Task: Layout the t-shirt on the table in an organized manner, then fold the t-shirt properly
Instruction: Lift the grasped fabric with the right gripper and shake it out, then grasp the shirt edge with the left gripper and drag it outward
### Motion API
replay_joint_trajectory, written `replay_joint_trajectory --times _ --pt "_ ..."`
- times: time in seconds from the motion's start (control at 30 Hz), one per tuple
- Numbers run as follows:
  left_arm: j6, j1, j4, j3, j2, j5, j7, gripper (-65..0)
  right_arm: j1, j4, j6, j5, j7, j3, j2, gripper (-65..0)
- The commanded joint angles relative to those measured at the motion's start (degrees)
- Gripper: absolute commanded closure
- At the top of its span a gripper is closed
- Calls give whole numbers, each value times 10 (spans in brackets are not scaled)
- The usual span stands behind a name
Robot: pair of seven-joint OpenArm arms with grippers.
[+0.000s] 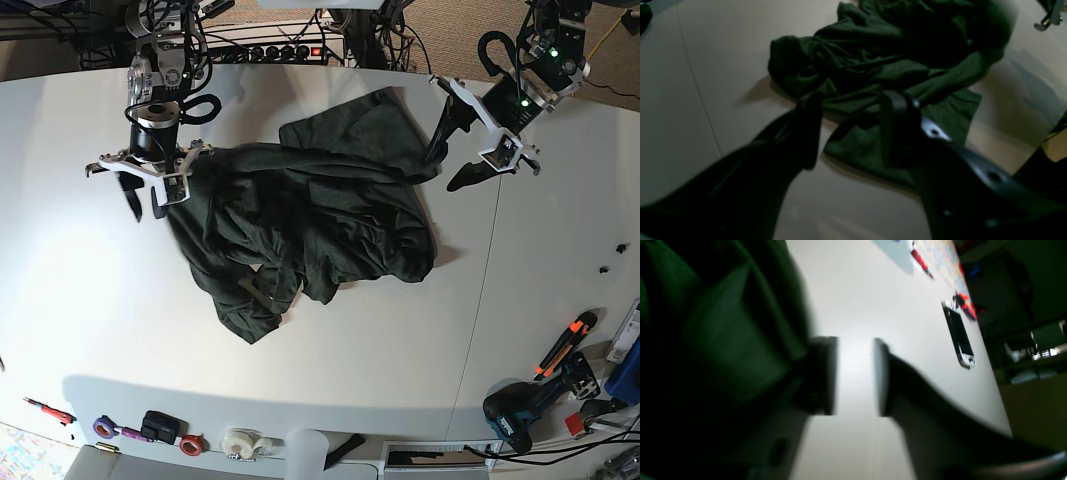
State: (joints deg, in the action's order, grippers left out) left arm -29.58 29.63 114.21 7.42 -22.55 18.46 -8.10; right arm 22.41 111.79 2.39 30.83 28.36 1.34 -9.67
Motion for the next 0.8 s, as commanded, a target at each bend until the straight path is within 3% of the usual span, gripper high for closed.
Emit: replay_joint_trajectory --times 0.0,0.17,0.27,0.43,0.57,0.77 --pt "-2 -1 8 2 -5 8 17 -285 -2 13 9 5 -25 -3 -5 -242" --pt "-2 -1 8 2 -5 8 17 -285 -10 13 15 5 -96 -2 -5 -242" --pt "4 -7 8 2 -4 8 15 -285 -27 13 17 -2 -92 -2 -3 -241" --pt "48 -64 -21 -5 -2 8 -33 -285 -46 13 -3 -105 -91 -2 16 -241" --pt "50 -136 -85 -52 -2 8 -38 -285 -46 13 -61 -151 -85 0 33 -241" --pt "67 -265 -207 -162 8 -17 -42 -285 -46 13 -67 -159 -38 13 45 -241"
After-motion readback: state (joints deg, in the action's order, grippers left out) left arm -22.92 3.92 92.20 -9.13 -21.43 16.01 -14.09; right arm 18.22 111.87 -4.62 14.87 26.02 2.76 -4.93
